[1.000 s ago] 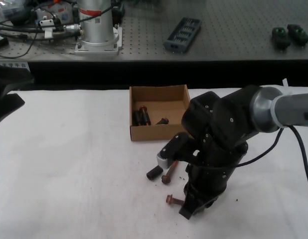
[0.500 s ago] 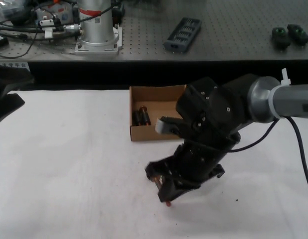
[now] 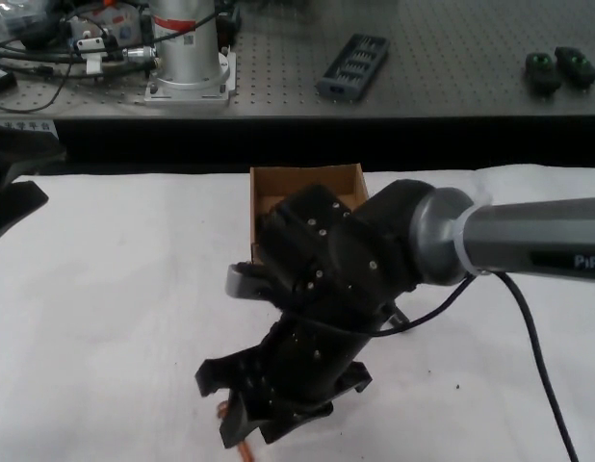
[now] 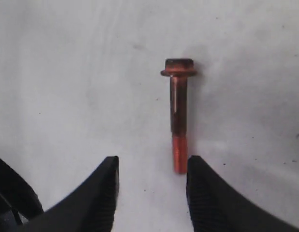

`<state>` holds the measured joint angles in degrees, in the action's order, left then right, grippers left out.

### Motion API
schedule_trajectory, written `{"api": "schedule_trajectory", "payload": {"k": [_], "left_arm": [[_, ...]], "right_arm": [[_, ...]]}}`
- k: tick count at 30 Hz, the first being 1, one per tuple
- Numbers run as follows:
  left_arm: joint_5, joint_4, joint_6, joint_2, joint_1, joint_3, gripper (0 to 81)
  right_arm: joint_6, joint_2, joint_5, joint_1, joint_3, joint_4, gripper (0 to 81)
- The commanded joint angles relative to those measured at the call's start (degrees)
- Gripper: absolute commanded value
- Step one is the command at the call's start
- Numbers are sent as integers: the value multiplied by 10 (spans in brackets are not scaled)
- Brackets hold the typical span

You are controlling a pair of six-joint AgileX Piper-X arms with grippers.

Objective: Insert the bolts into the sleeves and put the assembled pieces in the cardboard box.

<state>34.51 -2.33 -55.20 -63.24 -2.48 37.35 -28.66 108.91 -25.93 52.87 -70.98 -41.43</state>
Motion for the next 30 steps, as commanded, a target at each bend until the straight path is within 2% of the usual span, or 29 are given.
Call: {"api": "schedule_trajectory", "payload": {"k": [1, 4, 8, 13, 16, 22, 27, 30], "left_arm": [[13, 12, 6, 7, 5, 5, 401], [19, 12, 47, 7, 27, 5, 401], [12, -4, 75, 7, 78, 5, 401], [-83, -51, 67, 7, 165, 5, 401], [-152, -68, 20, 7, 213, 5, 401], [-256, -138, -14, 5, 307, 5, 401], [-281, -174, -43, -33, 378, 5, 401], [-277, -180, -109, -74, 398, 5, 401]], "right_arm": [[8, -16, 0, -3, -6, 2, 331], [34, -24, 4, -23, -6, -18, 312], [98, -58, 76, -67, -6, -61, 312], [181, -120, 192, -118, -6, -106, 312], [208, -162, 231, -149, -2, -114, 312], [210, -229, 241, -199, 41, -100, 312], [201, -271, 241, -216, 118, -72, 312], [176, -290, 237, -215, 165, -73, 312]]}}
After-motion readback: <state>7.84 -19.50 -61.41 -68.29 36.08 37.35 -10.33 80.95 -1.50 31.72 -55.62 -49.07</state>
